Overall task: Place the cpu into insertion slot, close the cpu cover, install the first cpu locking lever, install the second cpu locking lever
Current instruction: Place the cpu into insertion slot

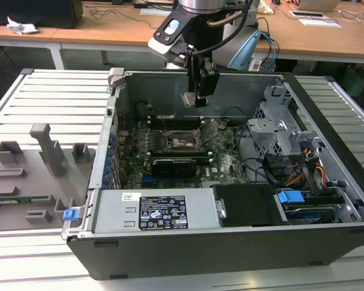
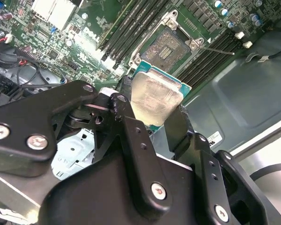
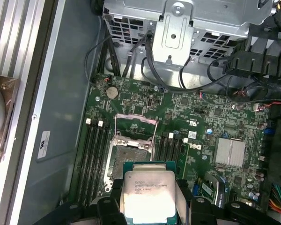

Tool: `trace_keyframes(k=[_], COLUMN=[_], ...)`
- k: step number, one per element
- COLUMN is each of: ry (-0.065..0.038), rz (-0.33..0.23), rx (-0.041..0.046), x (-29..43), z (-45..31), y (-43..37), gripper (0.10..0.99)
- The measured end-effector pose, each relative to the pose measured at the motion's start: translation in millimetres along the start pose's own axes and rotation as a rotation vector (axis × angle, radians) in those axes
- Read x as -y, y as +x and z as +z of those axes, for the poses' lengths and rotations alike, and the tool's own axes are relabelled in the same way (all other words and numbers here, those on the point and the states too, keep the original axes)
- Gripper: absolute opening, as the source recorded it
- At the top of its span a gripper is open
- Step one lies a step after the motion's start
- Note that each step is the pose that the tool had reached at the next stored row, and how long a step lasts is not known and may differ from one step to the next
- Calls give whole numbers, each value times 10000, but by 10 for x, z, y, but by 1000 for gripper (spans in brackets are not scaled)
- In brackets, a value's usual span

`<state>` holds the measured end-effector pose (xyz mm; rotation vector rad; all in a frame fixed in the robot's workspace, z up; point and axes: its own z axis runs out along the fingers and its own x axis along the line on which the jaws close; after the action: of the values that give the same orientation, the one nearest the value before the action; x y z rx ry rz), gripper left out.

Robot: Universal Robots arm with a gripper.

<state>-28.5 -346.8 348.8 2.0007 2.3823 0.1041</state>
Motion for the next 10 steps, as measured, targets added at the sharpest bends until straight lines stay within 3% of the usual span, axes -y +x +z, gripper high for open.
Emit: trace_keyframes(k=[10], ry=[10], rz=[6], rx=[-2], x=[3], z=[39], y=[-1], gripper=[525])
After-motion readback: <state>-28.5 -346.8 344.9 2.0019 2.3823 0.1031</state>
